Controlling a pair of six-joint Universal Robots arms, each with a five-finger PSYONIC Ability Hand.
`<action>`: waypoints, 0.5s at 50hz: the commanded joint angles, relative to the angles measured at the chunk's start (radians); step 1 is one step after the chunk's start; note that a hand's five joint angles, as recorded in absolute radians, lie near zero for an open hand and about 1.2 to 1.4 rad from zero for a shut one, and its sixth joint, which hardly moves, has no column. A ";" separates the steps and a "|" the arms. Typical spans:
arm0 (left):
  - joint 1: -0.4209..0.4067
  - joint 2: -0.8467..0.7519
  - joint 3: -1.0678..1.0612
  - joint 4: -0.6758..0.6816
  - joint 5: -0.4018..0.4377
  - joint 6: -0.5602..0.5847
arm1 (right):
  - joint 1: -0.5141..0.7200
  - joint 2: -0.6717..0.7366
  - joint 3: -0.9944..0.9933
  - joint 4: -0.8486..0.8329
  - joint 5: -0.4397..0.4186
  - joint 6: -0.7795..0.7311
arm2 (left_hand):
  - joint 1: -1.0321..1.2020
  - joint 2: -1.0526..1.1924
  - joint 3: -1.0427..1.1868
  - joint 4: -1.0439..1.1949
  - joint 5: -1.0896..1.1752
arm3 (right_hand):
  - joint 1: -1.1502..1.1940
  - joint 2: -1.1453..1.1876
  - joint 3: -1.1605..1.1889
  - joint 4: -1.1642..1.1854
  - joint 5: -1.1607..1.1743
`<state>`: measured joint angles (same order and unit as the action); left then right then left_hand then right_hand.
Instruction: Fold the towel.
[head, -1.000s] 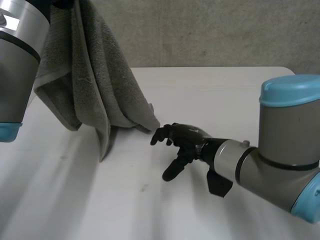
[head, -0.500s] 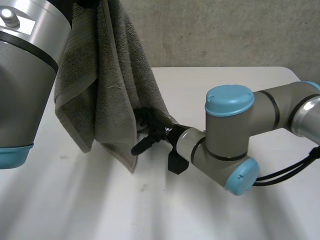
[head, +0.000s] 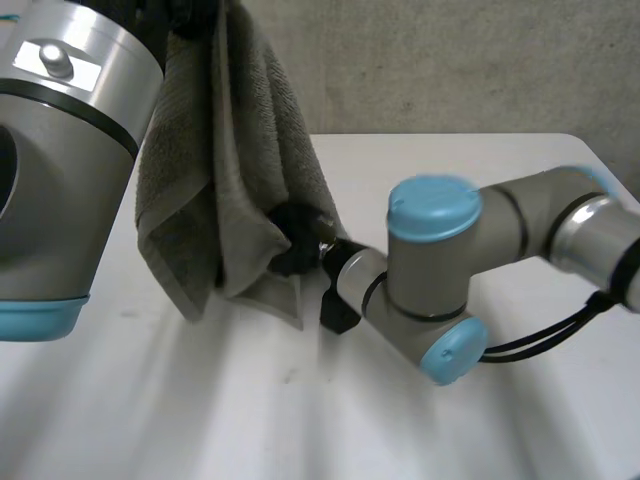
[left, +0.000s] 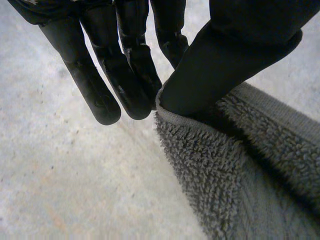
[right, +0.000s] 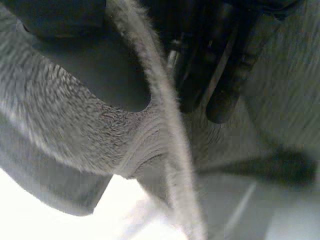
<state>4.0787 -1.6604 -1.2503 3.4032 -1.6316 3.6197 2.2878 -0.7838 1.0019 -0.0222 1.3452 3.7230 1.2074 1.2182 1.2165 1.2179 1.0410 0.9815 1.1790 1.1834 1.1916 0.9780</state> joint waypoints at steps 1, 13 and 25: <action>0.119 -0.007 -0.053 -0.025 -0.011 0.011 | -0.182 -0.246 0.108 0.021 0.002 -0.348 | 0.189 0.178 0.180 0.178 0.181 | 0.415 0.217 0.213 0.205 0.244; 0.220 -0.010 -0.113 -0.114 -0.008 0.011 | -0.333 -0.538 0.142 0.226 0.008 -0.966 | 0.189 0.178 0.180 0.178 0.181 | 0.415 0.217 0.213 0.205 0.244; 0.216 -0.096 -0.169 -0.499 -0.007 0.025 | -0.298 -0.570 0.228 0.460 0.099 -1.312 | 0.189 0.178 0.180 0.178 0.181 | 0.415 0.217 0.213 0.205 0.244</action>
<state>4.3012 -1.6823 -1.4012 3.1184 -1.6393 3.6336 1.9578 -1.4041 1.1993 0.2982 1.3611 2.6052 1.2074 1.2183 1.2165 1.2179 1.0411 0.9815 1.1790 1.1838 1.1920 0.9826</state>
